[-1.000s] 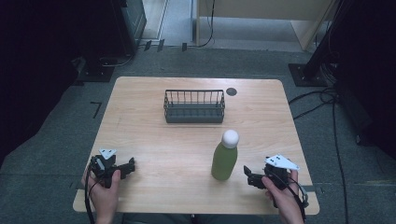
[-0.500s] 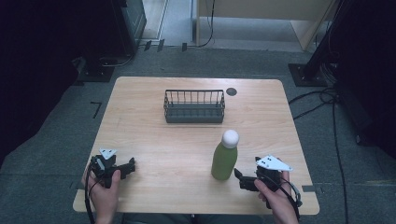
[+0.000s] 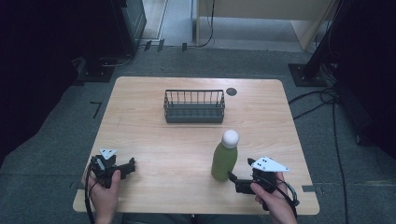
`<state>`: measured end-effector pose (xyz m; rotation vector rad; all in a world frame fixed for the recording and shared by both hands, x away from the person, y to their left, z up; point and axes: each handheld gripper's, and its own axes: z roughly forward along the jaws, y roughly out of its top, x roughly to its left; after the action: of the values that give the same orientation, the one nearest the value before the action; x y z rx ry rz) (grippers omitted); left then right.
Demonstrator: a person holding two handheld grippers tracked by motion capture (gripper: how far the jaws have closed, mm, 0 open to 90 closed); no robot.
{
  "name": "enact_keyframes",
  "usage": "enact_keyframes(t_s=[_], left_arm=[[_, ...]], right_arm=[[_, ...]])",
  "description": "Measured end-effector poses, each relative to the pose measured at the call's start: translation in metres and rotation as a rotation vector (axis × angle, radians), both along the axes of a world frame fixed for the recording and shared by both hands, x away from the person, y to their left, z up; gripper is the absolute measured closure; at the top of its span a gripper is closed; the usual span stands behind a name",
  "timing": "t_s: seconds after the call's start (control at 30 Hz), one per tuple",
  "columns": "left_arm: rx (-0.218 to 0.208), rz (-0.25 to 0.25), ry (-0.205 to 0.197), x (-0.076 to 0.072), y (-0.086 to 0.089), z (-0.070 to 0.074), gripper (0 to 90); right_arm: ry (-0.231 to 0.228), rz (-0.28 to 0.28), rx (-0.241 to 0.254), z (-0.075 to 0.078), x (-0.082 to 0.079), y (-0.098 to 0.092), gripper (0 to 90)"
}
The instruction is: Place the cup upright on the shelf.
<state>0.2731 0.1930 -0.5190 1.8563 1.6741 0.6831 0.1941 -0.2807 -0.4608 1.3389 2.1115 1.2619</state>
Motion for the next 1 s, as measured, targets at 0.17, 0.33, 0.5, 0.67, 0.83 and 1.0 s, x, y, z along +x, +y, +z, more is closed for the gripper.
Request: enact_keyframes(t_s=[0.17, 0.33, 0.5, 0.67, 0.83, 1.0], left_arm=[[0.0, 0.0, 0.0, 0.0, 0.0, 0.0, 0.0], [0.0, -0.002, 0.0, 0.0, 0.0, 0.0, 0.0], [0.0, -0.003, -0.001, 0.0, 0.0, 0.0, 0.0], [-0.001, -0.003, -0.001, 0.0, 0.0, 0.0, 0.0], [-0.001, -0.003, -0.001, 0.0, 0.0, 0.0, 0.0], [-0.001, -0.004, -0.001, 0.0, 0.0, 0.0, 0.0]], right_arm=[[-0.003, 0.023, 0.023, 0.002, 0.002, 0.006, 8.7], [-0.002, 0.045, 0.029, 0.005, 0.005, 0.015, 9.2], [-0.005, 0.05, 0.032, 0.009, 0.011, 0.028, 11.4], [-0.014, 0.05, 0.022, 0.013, 0.016, 0.035, 12.9], [-0.026, 0.047, 0.023, 0.016, 0.02, 0.038, 14.7], [-0.02, 0.054, 0.017, 0.019, 0.024, 0.04, 15.3]])
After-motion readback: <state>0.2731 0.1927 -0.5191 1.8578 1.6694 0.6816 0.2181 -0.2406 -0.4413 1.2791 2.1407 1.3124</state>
